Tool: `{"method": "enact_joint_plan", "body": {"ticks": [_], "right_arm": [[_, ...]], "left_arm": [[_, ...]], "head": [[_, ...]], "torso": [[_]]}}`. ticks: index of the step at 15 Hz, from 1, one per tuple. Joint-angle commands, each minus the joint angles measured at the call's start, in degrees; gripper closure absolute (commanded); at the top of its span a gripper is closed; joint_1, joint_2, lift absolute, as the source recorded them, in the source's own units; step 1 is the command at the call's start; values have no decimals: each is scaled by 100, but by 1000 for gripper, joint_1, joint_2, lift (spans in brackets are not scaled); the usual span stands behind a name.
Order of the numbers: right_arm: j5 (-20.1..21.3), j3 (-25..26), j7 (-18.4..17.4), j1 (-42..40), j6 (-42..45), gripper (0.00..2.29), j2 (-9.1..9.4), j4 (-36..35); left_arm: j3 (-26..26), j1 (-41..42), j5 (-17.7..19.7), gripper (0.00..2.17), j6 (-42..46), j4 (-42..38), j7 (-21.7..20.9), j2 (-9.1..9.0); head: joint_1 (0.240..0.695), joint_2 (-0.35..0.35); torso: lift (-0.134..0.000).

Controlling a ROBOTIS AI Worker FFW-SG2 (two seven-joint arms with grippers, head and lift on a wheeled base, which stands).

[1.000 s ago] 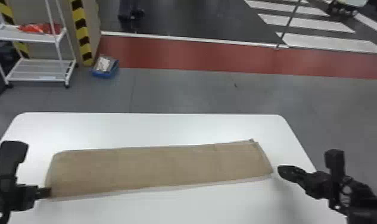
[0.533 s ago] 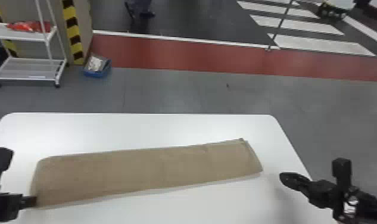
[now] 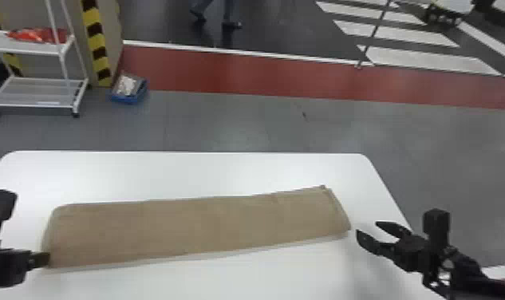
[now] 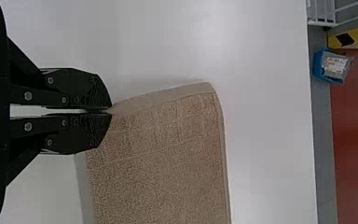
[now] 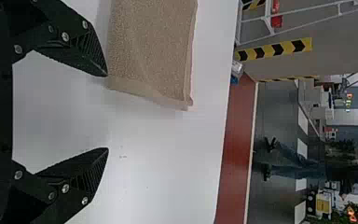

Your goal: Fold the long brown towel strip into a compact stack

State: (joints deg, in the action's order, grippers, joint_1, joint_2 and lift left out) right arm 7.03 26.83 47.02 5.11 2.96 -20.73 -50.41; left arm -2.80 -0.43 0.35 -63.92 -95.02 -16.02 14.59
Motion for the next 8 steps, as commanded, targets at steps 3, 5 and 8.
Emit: {"method": "enact_joint_plan", "body": {"ticks": [3, 5, 8], "right_arm": [[202, -362, -140, 333, 60, 292, 236, 251], [439, -371, -202, 429, -28, 471, 236, 365], [509, -371, -211, 482, -187, 836, 192, 383]], "left_arm": [[25, -71, -17, 1082, 243, 133, -7, 0], [25, -97, -9, 1082, 331, 194, -15, 9], [16, -115, -9, 1082, 349, 212, -24, 26]], "head": [[695, -154], [695, -136], [695, -128]], "torso": [[0], [0], [0]]}}
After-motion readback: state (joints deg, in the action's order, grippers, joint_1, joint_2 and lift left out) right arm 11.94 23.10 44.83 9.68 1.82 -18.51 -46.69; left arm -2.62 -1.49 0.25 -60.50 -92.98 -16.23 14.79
